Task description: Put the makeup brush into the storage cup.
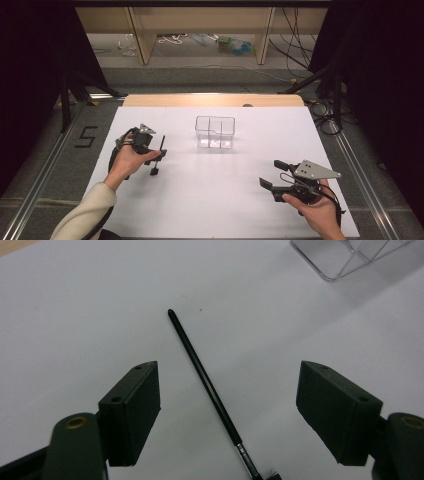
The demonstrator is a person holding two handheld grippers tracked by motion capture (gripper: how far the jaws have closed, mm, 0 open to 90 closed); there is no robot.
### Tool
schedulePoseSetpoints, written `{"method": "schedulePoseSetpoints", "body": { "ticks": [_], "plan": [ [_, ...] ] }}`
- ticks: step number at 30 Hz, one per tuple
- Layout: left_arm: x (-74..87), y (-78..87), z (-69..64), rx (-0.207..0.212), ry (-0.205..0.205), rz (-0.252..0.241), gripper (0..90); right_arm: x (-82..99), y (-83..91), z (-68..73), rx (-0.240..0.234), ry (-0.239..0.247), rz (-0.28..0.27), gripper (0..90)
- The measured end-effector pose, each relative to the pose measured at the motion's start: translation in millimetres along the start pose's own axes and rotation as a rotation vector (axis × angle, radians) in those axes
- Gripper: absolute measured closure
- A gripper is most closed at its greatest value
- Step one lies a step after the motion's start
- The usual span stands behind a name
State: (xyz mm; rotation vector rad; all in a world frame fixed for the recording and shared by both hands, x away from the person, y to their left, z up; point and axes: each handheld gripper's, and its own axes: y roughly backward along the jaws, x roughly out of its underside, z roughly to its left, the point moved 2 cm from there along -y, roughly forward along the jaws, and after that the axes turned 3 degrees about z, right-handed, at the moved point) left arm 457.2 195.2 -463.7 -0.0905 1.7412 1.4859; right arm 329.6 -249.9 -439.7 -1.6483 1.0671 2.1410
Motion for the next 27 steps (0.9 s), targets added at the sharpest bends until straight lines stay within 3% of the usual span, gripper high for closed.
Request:
{"method": "schedulePoseSetpoints", "body": {
  "ticks": [1, 2, 4, 12, 14, 17, 18, 27],
  "plan": [
    [-0.4, -0.7, 1.1, 0.001, -0.013, 0.020, 26.0, 0.0, 0.0, 0.0, 0.000, -0.001, 0.000, 19.9],
    [-0.9, -2.8, 0.4, 0.003, 0.002, 0.016, 26.4, -0.1, 0.1, 0.0, 0.001, -0.001, 0.000, 19.9],
    [-2.0, -4.8, 1.7, 0.003, -0.009, 0.042, 27.2, 0.0, 0.1, 0.0, 0.001, -0.002, 0.000, 19.9],
    [-6.6, -13.6, 1.9, 0.001, 0.016, 0.083, 31.4, 0.0, -0.1, -0.1, 0.002, 0.001, 0.001, 19.9],
    [-8.4, -16.7, 2.3, 0.002, 0.014, 0.128, 32.2, -0.2, 2.6, -0.6, 0.019, 0.009, 0.032, 19.9],
    [-9.3, -20.3, 3.1, 0.003, 0.018, 0.134, 33.8, -0.1, 2.6, -0.6, 0.019, 0.009, 0.032, 19.9],
    [-10.7, -20.1, 5.1, 0.000, 0.011, 0.175, 34.1, -0.1, 2.6, -0.7, 0.019, 0.008, 0.032, 19.9],
    [-10.7, -26.9, 8.4, -0.014, 0.037, 0.237, 39.0, -0.4, 2.2, -1.4, 0.023, 0.019, 0.023, 20.0]
  ]
}}
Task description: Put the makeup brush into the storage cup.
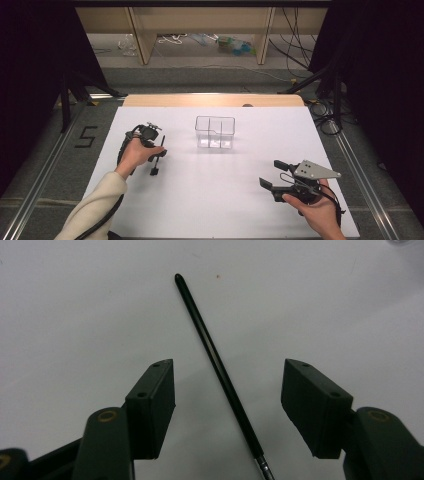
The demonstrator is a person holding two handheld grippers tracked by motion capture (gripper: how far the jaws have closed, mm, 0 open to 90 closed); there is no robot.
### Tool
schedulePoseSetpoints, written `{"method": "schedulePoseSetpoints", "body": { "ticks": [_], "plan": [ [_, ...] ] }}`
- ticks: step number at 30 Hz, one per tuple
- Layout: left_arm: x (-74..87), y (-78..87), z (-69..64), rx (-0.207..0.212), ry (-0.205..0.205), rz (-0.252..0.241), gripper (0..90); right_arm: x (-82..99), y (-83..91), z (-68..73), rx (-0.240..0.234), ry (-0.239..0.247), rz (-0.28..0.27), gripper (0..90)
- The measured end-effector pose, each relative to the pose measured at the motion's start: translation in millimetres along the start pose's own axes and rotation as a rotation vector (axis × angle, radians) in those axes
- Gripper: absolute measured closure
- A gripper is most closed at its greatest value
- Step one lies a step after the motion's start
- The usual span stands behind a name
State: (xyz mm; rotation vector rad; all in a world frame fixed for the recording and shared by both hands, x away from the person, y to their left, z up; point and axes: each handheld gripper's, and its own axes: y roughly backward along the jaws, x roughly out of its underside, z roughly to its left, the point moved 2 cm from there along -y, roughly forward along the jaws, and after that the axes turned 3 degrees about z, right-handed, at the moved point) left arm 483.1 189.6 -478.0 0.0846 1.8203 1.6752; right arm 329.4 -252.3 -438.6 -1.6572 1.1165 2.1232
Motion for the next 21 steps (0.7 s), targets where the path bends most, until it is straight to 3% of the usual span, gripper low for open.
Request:
{"method": "schedulePoseSetpoints", "body": {
  "ticks": [3, 6, 10, 12, 16, 19, 21],
  "plan": [
    [0.5, -2.1, -1.7, 0.002, 0.021, 0.006, 39.7, 0.0, 0.0, 0.0, 0.000, 0.001, 0.000, 20.1],
    [0.9, -3.6, -1.7, 0.007, 0.018, 0.018, 40.6, 0.3, 0.4, 1.1, -0.010, -0.016, 0.015, 20.1],
    [1.1, -3.1, -1.9, -0.002, 0.006, 0.050, 43.6, 0.0, -0.1, 0.0, -0.001, 0.002, 0.001, 20.2],
    [0.9, -4.0, -4.1, -0.002, 0.026, 0.045, 44.3, 0.1, -0.1, 0.3, -0.005, -0.001, 0.004, 20.2],
    [0.7, -4.1, -5.2, -0.006, 0.027, 0.073, 44.3, 0.0, -1.8, 0.5, -0.008, -0.002, -0.020, 20.3],
    [1.1, -6.3, -5.5, 0.001, 0.013, 0.107, 45.2, 0.1, 0.0, 0.5, -0.005, -0.004, 0.008, 20.3],
    [1.0, -7.1, -5.4, 0.011, 0.013, 0.105, 46.5, 0.1, -1.8, 0.4, -0.009, -0.001, -0.018, 20.3]
  ]
}}
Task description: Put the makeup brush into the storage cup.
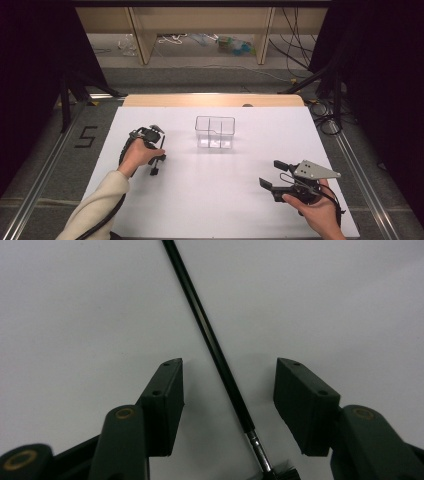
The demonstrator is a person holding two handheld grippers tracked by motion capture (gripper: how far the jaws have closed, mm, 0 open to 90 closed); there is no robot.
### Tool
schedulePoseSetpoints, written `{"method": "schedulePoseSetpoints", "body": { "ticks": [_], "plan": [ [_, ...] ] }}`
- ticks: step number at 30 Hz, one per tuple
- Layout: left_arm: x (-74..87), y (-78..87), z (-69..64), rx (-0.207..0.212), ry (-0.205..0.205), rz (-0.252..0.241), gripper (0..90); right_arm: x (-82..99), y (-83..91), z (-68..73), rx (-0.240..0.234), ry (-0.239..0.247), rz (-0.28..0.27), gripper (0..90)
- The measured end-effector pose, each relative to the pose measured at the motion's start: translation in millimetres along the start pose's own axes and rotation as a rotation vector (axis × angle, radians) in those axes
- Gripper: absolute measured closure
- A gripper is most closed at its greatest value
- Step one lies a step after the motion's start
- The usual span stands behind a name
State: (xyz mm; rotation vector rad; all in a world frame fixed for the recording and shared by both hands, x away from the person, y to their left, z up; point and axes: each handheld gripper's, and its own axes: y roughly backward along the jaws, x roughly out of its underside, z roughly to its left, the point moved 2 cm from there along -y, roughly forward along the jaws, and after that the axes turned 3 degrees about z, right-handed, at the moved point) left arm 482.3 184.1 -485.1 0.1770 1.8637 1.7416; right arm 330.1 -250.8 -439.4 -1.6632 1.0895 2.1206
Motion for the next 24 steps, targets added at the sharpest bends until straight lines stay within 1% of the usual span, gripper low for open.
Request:
{"method": "schedulePoseSetpoints", "body": {
  "ticks": [1, 2, 3, 4, 5, 6, 7, 8, 9, 11, 12, 14, 15, 17, 19, 20, 21, 22, 23, 24],
  "plan": [
    [0.0, 0.0, 0.0, 0.000, 0.000, 0.000, 47.0, 0.0, 1.6, 0.1, 0.001, -0.001, 0.024, 20.3],
    [-0.4, 0.1, -0.1, 0.001, 0.004, 0.000, 47.6, 0.0, 0.3, 0.1, 0.002, 0.000, 0.004, 20.3],
    [-0.7, 0.7, -0.4, -0.001, 0.014, 0.009, 48.4, 0.0, 0.1, 0.0, -0.003, 0.001, 0.004, 20.3],
    [-0.8, 0.3, -0.4, 0.004, 0.016, 0.011, 50.0, -0.1, 1.5, 0.0, 0.004, 0.002, 0.021, 20.3],
    [-0.8, 0.2, -0.5, 0.008, 0.021, 0.011, 51.5, 0.1, -0.2, -0.3, -0.001, 0.005, 0.002, 20.3],
    [-0.5, -1.4, -1.7, 0.018, 0.044, -0.008, 52.5, 0.2, -0.4, -0.5, -0.003, 0.008, 0.001, 20.3],
    [0.2, -2.1, -5.3, 0.030, 0.102, -0.012, 53.6, 0.3, 0.0, 0.2, -0.004, -0.002, 0.008, 20.4],
    [0.0, -1.5, -4.8, 0.032, 0.105, -0.002, 54.3, 0.2, 0.3, -0.1, 0.002, 0.003, 0.009, 20.4],
    [-0.2, -1.8, -4.8, 0.031, 0.113, -0.005, 55.3, 0.0, 0.1, 0.1, -0.004, 0.000, 0.005, 20.4],
    [-0.7, -1.2, -4.0, 0.031, 0.111, 0.007, 58.3, 0.0, 0.0, 0.1, -0.004, 0.002, 0.003, 20.5],
    [-1.1, -1.2, -4.3, 0.030, 0.117, 0.008, 60.1, 0.0, 0.0, 0.1, -0.003, 0.003, 0.003, 20.4],
    [-1.5, -0.6, -4.3, 0.030, 0.111, 0.020, 65.8, 0.1, 0.1, 0.0, 0.000, 0.003, 0.002, 20.4],
    [-1.7, 0.2, -4.1, 0.030, 0.100, 0.035, 68.6, 0.1, 0.1, 0.0, -0.001, 0.004, 0.002, 20.5],
    [-2.1, -0.4, -4.8, 0.024, 0.097, 0.034, 72.8, 0.1, 0.1, 0.0, -0.001, 0.003, 0.002, 20.5],
    [-3.0, 0.2, -5.6, 0.025, 0.088, 0.054, 77.2, 0.1, 0.3, 0.0, -0.003, 0.003, 0.005, 20.5],
    [-3.2, 0.3, -6.8, 0.027, 0.097, 0.060, 78.8, 0.0, 0.3, 0.1, -0.001, 0.003, 0.002, 20.5],
    [-3.2, 0.3, -6.8, 0.027, 0.097, 0.060, 80.4, 0.0, 0.3, 0.1, -0.001, 0.003, 0.002, 20.5],
    [-4.3, 0.0, -6.0, 0.038, 0.060, 0.074, 82.6, 0.2, 0.5, 0.6, -0.004, -0.003, 0.007, 20.5],
    [-4.2, 1.6, -6.4, 0.031, 0.056, 0.093, 84.3, 0.3, 0.7, 1.1, -0.006, -0.010, 0.012, 20.5],
    [-4.3, 1.3, -5.7, 0.022, 0.034, 0.096, 84.9, 0.2, 0.1, -0.2, 0.001, 0.008, 0.001, 20.5]
  ]
}}
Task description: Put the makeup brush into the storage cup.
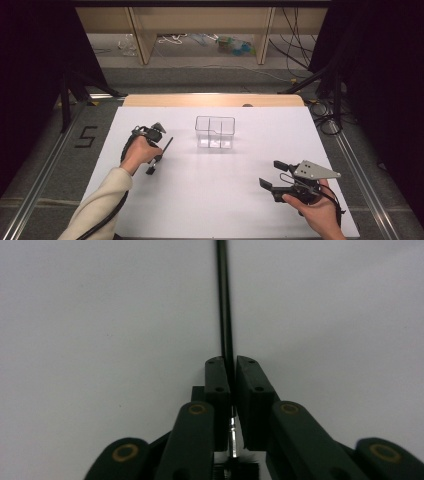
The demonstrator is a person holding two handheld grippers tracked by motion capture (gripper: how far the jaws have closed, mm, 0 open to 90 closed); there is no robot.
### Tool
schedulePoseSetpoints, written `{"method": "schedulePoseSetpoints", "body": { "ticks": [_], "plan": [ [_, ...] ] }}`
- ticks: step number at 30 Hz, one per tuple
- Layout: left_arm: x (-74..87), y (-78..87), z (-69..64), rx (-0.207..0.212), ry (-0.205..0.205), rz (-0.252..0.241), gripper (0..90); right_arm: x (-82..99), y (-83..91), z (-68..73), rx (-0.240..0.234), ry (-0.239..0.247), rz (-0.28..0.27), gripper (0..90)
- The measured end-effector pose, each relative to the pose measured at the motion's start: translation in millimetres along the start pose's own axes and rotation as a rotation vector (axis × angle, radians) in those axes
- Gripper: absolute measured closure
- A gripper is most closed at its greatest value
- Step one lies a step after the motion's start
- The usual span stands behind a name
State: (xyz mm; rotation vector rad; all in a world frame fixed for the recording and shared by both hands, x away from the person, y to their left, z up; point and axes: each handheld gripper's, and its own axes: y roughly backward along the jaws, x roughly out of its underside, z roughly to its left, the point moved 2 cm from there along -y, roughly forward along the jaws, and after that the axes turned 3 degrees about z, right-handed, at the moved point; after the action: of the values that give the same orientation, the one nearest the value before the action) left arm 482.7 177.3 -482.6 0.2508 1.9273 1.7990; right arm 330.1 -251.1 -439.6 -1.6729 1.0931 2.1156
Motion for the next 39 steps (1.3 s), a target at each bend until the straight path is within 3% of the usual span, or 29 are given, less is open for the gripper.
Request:
{"method": "schedulePoseSetpoints", "body": {
  "ticks": [2, 3, 5, 7, 9, 16, 17, 19, 20, 22, 23, 26, 27, 29, 32, 34, 39],
  "plan": [
    [-0.7, -0.2, 0.4, 0.003, -0.011, 0.000, 84.9, -0.1, 0.5, 0.3, -0.005, -0.005, 0.006, 20.5],
    [-0.2, -0.6, -3.7, -0.001, 0.037, -0.005, 84.9, 0.0, 0.3, 0.3, -0.003, -0.006, 0.003, 20.5],
    [-1.0, -0.4, -1.7, -0.018, 0.003, -0.007, 85.1, 0.1, 1.9, 0.0, 0.002, -0.003, 0.024, 20.5],
    [-1.1, -0.4, -1.3, -0.014, -0.006, -0.005, 85.2, 0.1, 1.9, 0.0, 0.002, -0.004, 0.023, 20.5],
    [-0.2, -0.4, -3.5, -0.001, 0.020, -0.006, 85.3, 0.4, 0.0, -0.3, -0.007, 0.001, 0.005, 20.5],
    [2.6, 3.3, -2.0, 0.009, 0.007, -0.025, 85.4, 0.6, 1.4, 0.4, -0.006, -0.014, 0.030, 20.6],
    [2.6, 4.5, -1.5, 0.009, 0.001, -0.038, 85.4, 0.8, -1.8, 1.1, -0.023, -0.022, -0.005, 20.6],
    [3.3, 6.2, -2.2, 0.009, 0.009, -0.046, 85.4, 0.8, -1.8, 1.2, -0.024, -0.023, -0.006, 20.6],
    [2.3, 11.6, 2.1, 0.002, -0.069, -0.029, 85.4, 0.8, -1.9, 1.2, -0.024, -0.024, -0.008, 20.6],
    [4.0, 13.2, 0.6, 0.018, -0.067, -0.031, 85.4, 0.9, -1.6, 1.1, -0.022, -0.022, -0.006, 20.6],
    [5.2, 14.5, 1.1, 0.010, -0.098, -0.047, 85.4, 0.9, -1.7, 1.1, -0.024, -0.023, -0.007, 20.6],
    [9.1, 16.0, -2.8, 0.022, -0.063, -0.044, 85.3, 0.8, -1.9, 0.4, -0.020, -0.014, -0.012, 20.5],
    [9.5, 18.1, 0.2, 0.007, -0.124, -0.049, 85.4, 0.8, -1.2, -0.1, -0.007, -0.009, -0.002, 20.6],
    [12.3, 19.4, -3.8, 0.024, -0.102, -0.058, 85.4, 1.0, -0.9, 0.8, -0.014, -0.023, 0.006, 20.6],
    [14.7, 23.4, -5.5, 0.033, -0.147, -0.061, 85.3, 0.7, -1.3, -0.5, -0.007, -0.004, -0.006, 20.6],
    [15.3, 24.1, -7.0, 0.031, -0.138, -0.072, 85.4, 1.1, -0.8, 0.6, -0.010, -0.021, 0.002, 20.7],
    [21.5, 30.8, -12.3, 0.040, -0.177, -0.099, 85.3, 1.2, -0.9, 0.8, -0.013, -0.021, 0.004, 20.7]
  ]
}}
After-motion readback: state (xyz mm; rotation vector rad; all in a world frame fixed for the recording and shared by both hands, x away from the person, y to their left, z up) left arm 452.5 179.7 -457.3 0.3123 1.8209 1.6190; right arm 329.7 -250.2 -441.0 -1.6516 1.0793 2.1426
